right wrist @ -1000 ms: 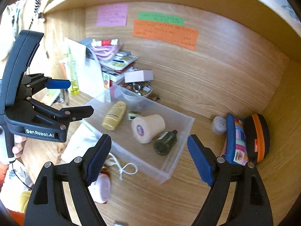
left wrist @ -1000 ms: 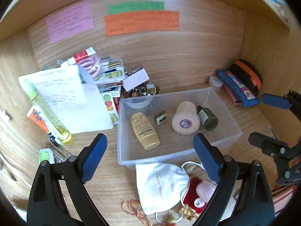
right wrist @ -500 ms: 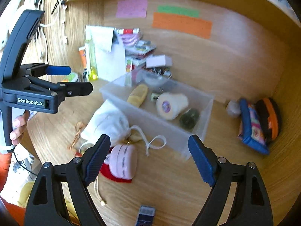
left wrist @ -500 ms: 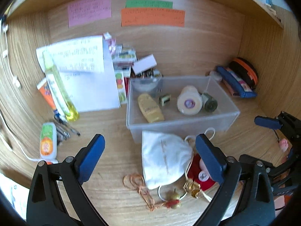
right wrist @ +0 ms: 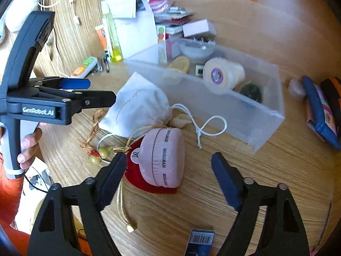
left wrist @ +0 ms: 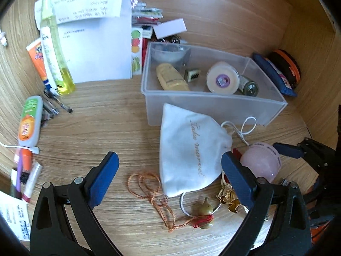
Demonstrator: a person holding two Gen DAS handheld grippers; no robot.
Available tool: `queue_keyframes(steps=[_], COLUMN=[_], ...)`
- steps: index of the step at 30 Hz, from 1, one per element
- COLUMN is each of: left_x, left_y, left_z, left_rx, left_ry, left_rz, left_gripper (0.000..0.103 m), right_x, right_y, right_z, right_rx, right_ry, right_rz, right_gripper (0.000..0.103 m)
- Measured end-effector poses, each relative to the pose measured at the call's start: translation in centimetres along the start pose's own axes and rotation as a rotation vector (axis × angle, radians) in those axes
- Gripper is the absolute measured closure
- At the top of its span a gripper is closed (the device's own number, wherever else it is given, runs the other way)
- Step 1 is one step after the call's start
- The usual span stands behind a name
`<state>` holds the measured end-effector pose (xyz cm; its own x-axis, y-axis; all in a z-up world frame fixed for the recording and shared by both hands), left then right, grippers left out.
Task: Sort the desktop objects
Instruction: 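Grasp the white drawstring pouch with the left gripper while the right grasps the pink container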
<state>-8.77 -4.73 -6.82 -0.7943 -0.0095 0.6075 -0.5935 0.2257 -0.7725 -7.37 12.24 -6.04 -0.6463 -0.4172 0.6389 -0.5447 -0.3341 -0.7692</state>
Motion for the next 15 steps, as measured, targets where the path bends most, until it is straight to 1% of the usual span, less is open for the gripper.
queue_keyframes(steps=[2, 4, 5, 6, 11, 15], left_x=[0.0, 0.1, 0.1, 0.2, 0.8, 0.9], left_y=[0.5, 1.2, 1.4, 1.7, 3.1, 4.4], left_z=[-0.2, -0.6, -0.6, -0.7, -0.9, -1.1], left_rx=[-0.014, -0.024, -0.025, -0.027, -0.05, -0.078], left_ry=[0.004, 0.012, 0.014, 0.017, 0.016, 0.002], left_rz=[0.012, 0.032, 0.037, 0.044, 0.077, 0.116], left_gripper=[0.005, 0.005, 0.005, 0.005, 0.005, 0.005], right_x=[0.0, -0.1, -0.1, -0.1, -0.3, -0.2], right_y=[0.8, 1.3, 1.4, 1.5, 0.8, -0.2], right_z=[0.1, 0.2, 0.2, 0.2, 0.1, -1.0], right_rx=[0.016, 0.031, 0.041, 0.053, 0.056, 0.06], right_ry=[-0.007, -0.008, -0.004, 0.003, 0.003, 0.035], right_rz=[0.024, 0.035, 0.036, 0.034, 0.01, -0.008], right_gripper=[0.044, 0.049, 0.053, 0.054, 0.062, 0.063])
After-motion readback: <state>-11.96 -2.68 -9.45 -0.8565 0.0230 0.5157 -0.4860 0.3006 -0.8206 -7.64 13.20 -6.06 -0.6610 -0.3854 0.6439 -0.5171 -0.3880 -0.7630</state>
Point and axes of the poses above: each gripper's, at about its wrist camera, not at the fingertips, and y roughly the way its jaws point, z to its left, x to its top, the point moved 1 cm from there along y, roughly the way its jaws point, and after that the axes turned 4 degrees about -x, right-handed, at the moved point
